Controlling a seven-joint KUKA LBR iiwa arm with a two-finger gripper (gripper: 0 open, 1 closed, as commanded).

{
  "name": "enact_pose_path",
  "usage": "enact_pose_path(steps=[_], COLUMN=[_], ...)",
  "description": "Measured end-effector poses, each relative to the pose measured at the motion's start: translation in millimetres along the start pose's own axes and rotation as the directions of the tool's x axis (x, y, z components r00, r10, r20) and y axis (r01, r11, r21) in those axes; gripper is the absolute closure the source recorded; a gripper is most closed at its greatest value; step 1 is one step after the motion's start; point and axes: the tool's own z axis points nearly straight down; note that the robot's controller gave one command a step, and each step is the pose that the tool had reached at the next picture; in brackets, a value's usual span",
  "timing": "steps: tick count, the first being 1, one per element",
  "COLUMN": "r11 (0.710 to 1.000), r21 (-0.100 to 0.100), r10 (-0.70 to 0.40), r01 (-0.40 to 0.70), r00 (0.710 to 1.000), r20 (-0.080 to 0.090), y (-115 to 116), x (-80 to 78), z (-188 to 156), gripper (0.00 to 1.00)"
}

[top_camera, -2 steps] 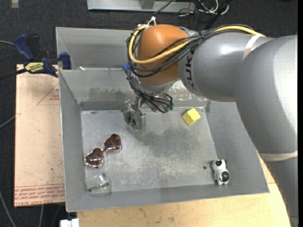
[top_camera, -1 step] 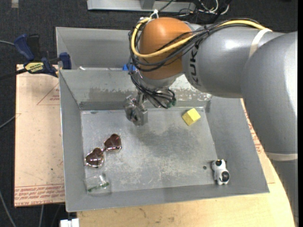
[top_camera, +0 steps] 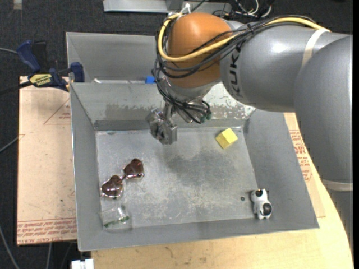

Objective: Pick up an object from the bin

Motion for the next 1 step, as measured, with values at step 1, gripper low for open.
enact_pose_path(steps=[1], r11=[1.0], r21=[0.002], r10=[0.0], r01=[0.0], r00=[1.0], r20=[0.003], y=[-0.2], x=[-0.8], z=[-15.3], gripper=[1.0])
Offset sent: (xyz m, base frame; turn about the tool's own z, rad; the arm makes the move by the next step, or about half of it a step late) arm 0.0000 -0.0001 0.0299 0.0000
